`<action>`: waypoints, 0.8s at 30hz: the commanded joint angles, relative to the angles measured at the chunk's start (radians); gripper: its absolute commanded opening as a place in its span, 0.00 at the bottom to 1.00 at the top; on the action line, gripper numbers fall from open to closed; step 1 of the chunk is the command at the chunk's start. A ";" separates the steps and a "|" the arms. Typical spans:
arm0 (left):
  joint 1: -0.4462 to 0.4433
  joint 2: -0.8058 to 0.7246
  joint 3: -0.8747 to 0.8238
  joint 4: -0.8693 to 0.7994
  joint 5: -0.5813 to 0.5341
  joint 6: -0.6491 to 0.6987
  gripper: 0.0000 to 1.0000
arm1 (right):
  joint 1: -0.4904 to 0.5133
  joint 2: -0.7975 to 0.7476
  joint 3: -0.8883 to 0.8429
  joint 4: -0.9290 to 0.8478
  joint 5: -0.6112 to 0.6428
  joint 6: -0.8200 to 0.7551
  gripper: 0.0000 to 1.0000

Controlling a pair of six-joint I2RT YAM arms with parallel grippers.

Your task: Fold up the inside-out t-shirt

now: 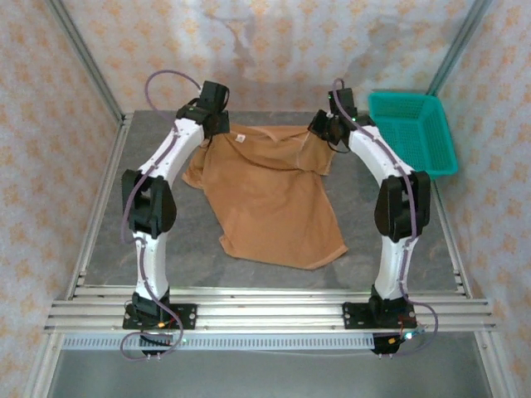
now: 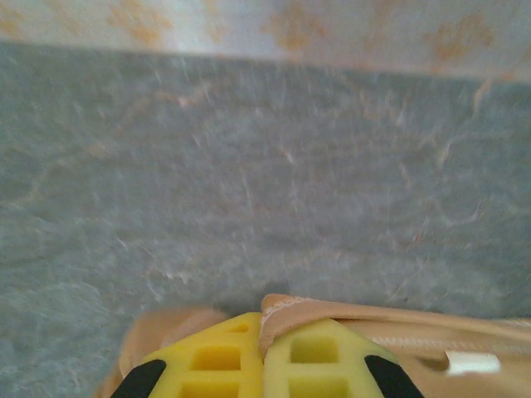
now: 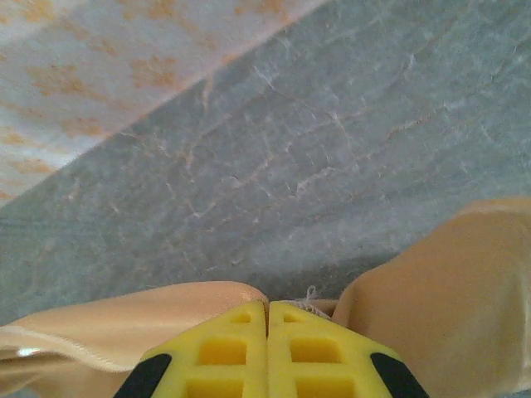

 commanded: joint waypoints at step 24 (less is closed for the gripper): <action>-0.010 -1.029 -0.272 0.132 0.035 -0.038 0.00 | 0.013 -0.818 -0.301 0.335 -0.128 0.019 0.00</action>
